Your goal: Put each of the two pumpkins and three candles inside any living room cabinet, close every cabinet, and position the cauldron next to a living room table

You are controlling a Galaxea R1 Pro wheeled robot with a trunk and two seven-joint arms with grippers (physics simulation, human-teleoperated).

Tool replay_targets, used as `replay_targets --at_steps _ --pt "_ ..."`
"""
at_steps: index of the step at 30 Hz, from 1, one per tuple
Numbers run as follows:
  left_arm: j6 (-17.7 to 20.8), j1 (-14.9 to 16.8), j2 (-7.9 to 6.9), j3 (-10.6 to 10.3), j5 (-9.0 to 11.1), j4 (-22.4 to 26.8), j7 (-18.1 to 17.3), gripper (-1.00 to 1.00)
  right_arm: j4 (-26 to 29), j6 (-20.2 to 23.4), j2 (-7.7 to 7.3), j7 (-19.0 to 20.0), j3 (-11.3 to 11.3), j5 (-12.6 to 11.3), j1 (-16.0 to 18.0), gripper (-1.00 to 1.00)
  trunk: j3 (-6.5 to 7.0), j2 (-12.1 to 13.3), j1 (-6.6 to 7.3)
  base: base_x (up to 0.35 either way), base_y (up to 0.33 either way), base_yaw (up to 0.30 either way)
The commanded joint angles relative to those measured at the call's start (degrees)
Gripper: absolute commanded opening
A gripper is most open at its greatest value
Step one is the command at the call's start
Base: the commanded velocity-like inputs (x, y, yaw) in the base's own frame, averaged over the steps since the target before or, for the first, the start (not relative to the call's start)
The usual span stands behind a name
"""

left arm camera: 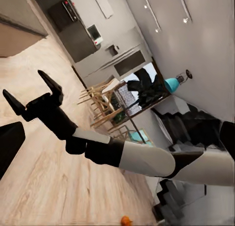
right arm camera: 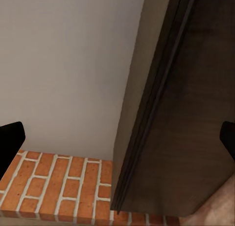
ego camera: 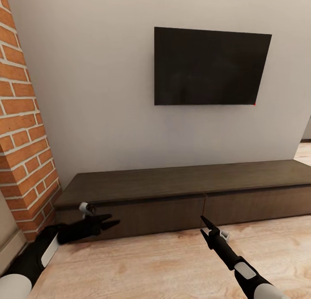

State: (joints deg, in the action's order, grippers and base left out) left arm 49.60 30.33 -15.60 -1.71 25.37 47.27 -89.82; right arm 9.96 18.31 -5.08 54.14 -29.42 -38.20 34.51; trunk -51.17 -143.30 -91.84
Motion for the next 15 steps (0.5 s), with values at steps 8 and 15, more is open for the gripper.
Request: replay_targets --at_steps 8,15 --pt "7.4 -7.6 -0.36 0.6 0.4 21.3 -0.2 1.00 0.0 0.5 -0.01 -0.2 0.1 -0.5 0.0 1.00 -0.06 0.0 0.01 0.000 0.000 0.000" --pt "7.5 -8.4 -0.39 1.6 4.7 22.8 -0.2 1.00 0.0 0.5 -0.01 -0.3 0.1 -0.5 0.0 1.00 -0.06 0.0 0.01 0.013 0.000 0.000"
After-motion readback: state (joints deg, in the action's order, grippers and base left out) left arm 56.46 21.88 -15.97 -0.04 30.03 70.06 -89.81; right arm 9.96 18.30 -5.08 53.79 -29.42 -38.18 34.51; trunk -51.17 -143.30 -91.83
